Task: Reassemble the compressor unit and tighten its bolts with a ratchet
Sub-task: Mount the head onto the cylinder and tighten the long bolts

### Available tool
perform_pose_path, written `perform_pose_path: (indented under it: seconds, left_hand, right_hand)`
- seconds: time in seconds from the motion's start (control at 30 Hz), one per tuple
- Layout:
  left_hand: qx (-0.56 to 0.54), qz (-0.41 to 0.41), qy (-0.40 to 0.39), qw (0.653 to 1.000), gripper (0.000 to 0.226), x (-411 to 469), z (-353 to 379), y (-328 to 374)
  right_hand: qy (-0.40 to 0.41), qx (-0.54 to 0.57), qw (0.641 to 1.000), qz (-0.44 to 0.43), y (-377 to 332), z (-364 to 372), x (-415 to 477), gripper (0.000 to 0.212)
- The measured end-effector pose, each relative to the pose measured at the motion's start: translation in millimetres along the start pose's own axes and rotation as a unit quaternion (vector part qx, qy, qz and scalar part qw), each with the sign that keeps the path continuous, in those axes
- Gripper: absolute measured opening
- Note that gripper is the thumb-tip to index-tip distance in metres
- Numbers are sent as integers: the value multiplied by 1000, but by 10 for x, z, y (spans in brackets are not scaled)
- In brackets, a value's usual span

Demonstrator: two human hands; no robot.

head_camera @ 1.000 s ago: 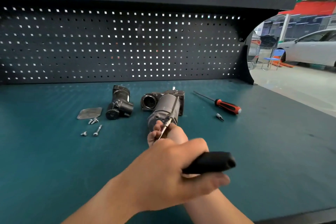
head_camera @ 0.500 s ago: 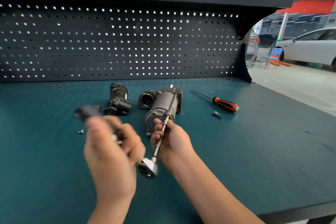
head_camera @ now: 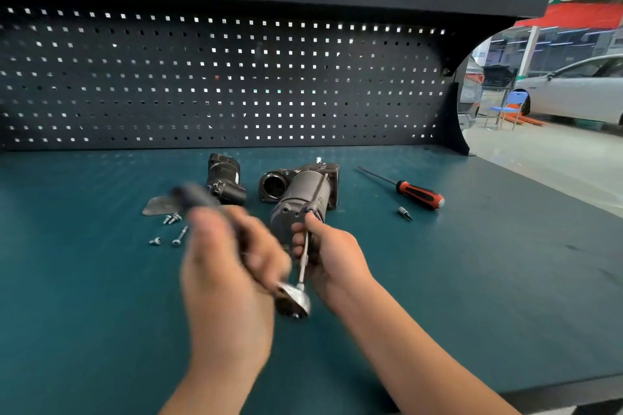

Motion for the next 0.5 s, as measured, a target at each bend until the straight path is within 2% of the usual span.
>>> perform_pose_path:
  seconds: [0.07, 0.13, 0.23, 0.3, 0.33, 0.37, 0.4, 0.43, 0.47, 0.5]
  left_hand:
    - [-151, -55, 135, 978, 45, 56, -254, -92]
    - [-139, -50, 157, 976, 45, 68, -358, -58]
    - [-14, 31, -12, 999, 42, 31, -52, 3]
    - [42, 73, -203, 975, 45, -16, 285, 55]
    - [78, 88, -308, 944, 45, -67, 427, 57]
    - [136, 106, -417, 892, 45, -161, 561, 44]
    - [215, 130, -519, 817, 43, -283, 668, -8]
    - [295, 156, -607, 721, 42, -427, 732, -100]
    - [349, 169, -667, 636, 45, -549, 749, -187]
    - [370, 169, -691, 597, 49, -602, 746, -251]
  right_hand:
    - [-31, 60, 997, 36, 28, 16, 27, 28]
    - [-51, 70, 995, 44, 25, 29, 34, 30]
    - [-78, 43, 995, 46, 55, -5, 64, 33]
    - [-85, 1, 995, 43, 52, -20, 54, 36]
    - [-89, -21, 995, 33, 33, -10, 39, 34]
    - [-84, -47, 995, 12, -4, -5, 31, 31]
    - [-74, -78, 994, -14, -43, 2, 19, 28]
    - [-42, -112, 992, -37, -85, -25, 30, 28]
    - [2, -143, 988, -53, -118, -68, 29, 32]
    - [39, -168, 983, -67, -153, -116, 41, 36]
Point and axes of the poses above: each hand's wrist, its own x-axis towards the middle knuckle, its own z-axis out of the palm, y = z × x, the point moved 9 cm from there along x, towards the middle knuckle, and after that the axes turned 15 degrees about z, right-handed, at the moved point
